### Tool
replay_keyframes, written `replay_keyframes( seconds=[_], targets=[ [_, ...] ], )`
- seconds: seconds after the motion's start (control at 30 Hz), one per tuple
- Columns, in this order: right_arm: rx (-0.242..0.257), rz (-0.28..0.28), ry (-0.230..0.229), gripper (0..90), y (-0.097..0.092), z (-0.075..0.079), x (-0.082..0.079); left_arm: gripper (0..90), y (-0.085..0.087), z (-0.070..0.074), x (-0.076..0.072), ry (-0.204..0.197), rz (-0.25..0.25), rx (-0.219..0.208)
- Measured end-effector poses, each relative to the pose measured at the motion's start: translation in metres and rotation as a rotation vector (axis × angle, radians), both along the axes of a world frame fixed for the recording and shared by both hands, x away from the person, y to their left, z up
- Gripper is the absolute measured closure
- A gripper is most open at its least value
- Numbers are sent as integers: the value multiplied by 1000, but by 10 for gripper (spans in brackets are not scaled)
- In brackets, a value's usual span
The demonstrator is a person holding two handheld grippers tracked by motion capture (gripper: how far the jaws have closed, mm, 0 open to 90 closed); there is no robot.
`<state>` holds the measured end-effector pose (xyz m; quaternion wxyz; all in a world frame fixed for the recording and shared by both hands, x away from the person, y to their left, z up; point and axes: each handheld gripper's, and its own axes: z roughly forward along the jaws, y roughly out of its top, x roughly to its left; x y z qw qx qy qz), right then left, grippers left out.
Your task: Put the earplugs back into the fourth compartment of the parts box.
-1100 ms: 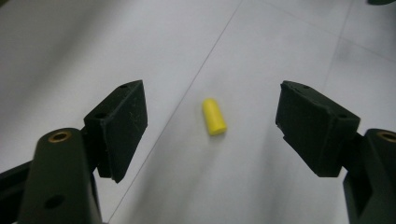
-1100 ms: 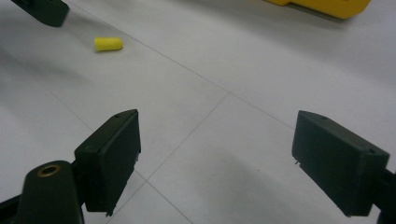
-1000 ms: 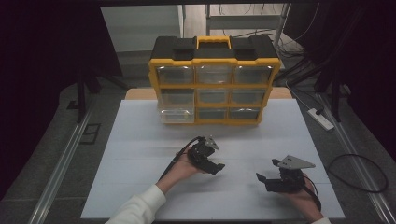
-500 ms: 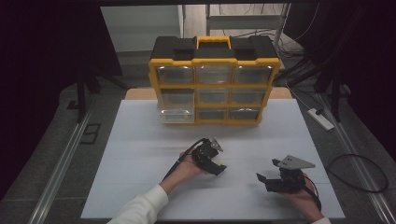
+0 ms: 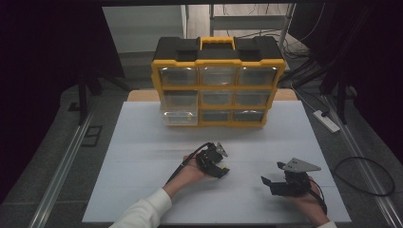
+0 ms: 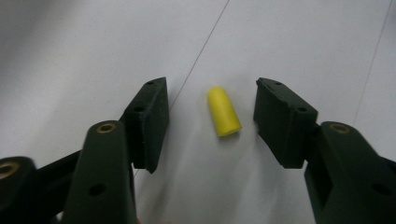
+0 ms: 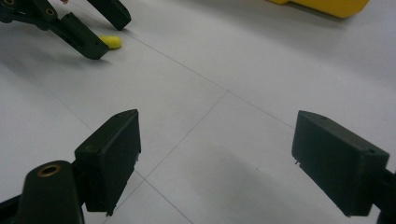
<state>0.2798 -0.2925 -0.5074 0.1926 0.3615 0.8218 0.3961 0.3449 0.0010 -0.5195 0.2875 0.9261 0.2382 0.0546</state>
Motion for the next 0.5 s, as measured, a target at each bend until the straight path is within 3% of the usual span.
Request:
replay_keyframes(
  seconds=[0.3,0.5],
  targets=[
    [1,-2,-4,165,-1,1,0,737,1,1,-1,4,-19,-10],
    [1,-5,-4,166,-1,1,0,775,2,3,-2,-15,-30,-13]
  ],
)
